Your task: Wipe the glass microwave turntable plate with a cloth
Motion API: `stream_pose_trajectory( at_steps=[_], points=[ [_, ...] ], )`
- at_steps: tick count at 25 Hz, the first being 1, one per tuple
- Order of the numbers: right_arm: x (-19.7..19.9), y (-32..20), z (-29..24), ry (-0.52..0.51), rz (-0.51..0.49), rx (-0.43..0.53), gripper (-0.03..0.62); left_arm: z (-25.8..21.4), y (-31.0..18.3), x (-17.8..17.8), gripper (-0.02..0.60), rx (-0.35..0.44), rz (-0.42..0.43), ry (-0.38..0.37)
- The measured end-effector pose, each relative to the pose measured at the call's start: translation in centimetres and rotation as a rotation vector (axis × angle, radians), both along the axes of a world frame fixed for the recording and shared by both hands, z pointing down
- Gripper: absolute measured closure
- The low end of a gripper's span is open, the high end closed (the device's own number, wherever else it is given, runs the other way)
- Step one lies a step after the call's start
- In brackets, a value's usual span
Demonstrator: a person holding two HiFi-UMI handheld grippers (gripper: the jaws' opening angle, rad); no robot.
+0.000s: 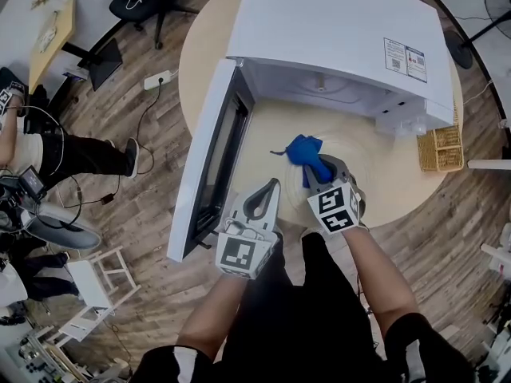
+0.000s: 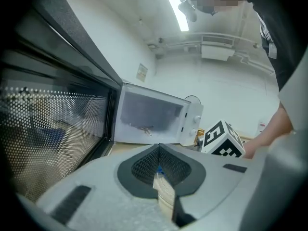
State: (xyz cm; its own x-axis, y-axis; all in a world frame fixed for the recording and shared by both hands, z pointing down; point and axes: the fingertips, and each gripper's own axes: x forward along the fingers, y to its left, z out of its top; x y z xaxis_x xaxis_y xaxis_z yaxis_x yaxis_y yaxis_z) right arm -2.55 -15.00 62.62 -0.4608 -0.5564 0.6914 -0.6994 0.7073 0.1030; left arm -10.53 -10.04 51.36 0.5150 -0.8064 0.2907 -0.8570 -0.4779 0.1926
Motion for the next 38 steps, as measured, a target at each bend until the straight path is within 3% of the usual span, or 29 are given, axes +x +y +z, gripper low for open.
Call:
stream_pose_trajectory(
  at_steps=[15,23,31,38],
  points=[
    [8.9,-4.0,0.1,0.129,0.169,0.046,0.517,0.3,0.0,2.0,0.575,-0.022,0.033,-0.003],
    [13.2,-4.4,0.1,0.193,0.247,0.061,0.514,0.3,-0.1,2.8,0.575,0.009,0.069,-0.038],
    [14.4,-4.2,-0.3,0.183,0.274,0.083,0.514,0.2,0.4,2.3,0.575,-0.005,0.054,-0.032],
    [11.7,-2.3,-3.2,0.064,0.263,0.102,0.514,0.4,1.0,1.8,0.575,-0.010,0.044,-0.017]
  ],
)
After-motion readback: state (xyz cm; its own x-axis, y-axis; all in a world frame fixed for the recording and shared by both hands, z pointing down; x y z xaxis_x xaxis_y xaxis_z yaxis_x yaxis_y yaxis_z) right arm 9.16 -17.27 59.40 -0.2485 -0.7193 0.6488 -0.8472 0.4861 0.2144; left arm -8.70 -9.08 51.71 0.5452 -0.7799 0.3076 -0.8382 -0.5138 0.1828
